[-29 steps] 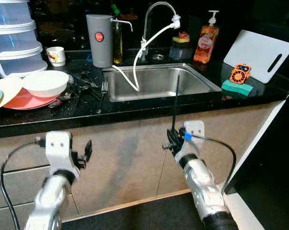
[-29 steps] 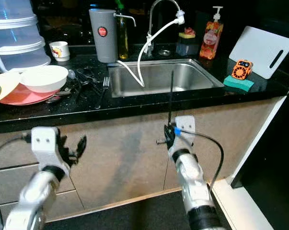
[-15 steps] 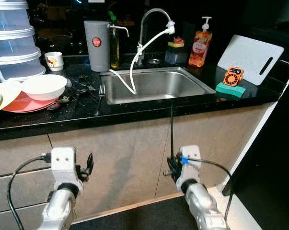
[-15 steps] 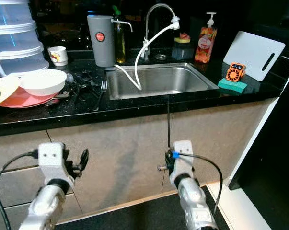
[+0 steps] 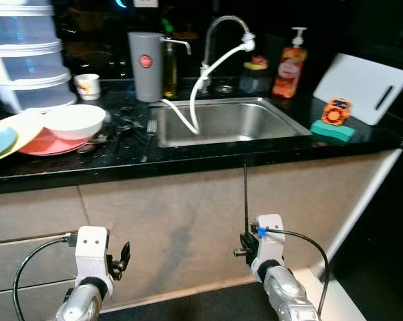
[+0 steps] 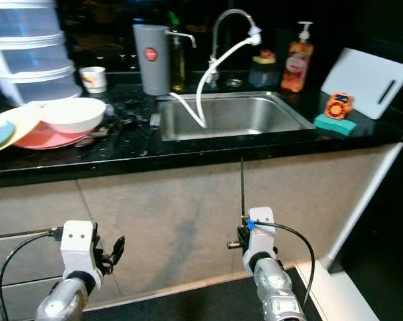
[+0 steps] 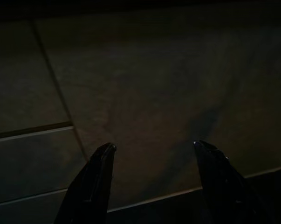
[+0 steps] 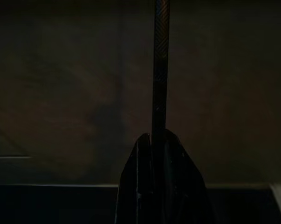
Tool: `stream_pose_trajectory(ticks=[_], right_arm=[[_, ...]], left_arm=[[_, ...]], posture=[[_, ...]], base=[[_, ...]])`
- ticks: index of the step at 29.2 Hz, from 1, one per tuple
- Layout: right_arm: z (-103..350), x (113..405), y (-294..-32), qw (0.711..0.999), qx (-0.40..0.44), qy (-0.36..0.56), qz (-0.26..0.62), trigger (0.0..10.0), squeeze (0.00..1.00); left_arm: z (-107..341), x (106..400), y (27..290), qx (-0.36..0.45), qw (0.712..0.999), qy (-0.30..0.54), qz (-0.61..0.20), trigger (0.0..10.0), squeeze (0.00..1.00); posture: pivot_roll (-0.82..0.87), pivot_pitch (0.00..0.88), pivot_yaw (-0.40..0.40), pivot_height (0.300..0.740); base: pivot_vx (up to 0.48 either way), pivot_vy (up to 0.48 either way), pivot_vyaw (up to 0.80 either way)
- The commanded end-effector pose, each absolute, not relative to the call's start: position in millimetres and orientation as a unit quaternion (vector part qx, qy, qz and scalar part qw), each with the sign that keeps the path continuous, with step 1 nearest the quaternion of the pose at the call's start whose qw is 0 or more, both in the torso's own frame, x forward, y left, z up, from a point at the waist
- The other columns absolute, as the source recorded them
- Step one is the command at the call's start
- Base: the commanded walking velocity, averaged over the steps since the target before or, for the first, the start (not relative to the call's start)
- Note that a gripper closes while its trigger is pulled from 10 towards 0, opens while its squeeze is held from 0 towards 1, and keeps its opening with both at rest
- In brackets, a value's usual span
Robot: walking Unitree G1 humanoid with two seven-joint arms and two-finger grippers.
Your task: Kitchen organization
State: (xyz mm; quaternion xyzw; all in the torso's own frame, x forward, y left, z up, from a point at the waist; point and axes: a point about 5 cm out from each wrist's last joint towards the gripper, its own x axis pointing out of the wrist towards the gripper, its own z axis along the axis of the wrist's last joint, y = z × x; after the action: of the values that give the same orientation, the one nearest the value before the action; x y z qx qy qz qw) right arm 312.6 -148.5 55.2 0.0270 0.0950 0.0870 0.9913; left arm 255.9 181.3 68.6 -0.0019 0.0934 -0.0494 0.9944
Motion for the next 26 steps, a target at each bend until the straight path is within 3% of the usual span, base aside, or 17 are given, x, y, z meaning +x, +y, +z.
stream_pose_trajectory(ticks=[1,11,19,26], right_arm=[[53,312,-147,0.991,0.032,0.098,0.084,10.0,0.00],[54,314,-144,0.991,0.050,0.090,0.090,10.0,0.00],[53,310,-141,0.989,0.047,0.091,0.102,10.0,0.00],[51,305,-143,0.989,0.044,0.094,0.107,10.0,0.00]], left_arm=[[69,255,181,0.010,0.994,0.090,-0.058,10.0,0.00],[76,260,181,0.014,0.996,0.072,-0.046,10.0,0.00],[78,260,184,0.003,0.998,0.059,-0.025,10.0,0.00],[81,257,181,0.007,0.999,0.041,-0.028,10.0,0.00]], posture=[[0.05,0.017,-0.026,0.740],[0.05,0.022,-0.026,0.740],[0.03,0.044,-0.038,0.740],[0.03,0.080,-0.058,0.740]], base=[[0.000,0.000,0.80],[0.000,0.000,0.04],[0.000,-0.394,0.00],[0.000,0.000,0.00]])
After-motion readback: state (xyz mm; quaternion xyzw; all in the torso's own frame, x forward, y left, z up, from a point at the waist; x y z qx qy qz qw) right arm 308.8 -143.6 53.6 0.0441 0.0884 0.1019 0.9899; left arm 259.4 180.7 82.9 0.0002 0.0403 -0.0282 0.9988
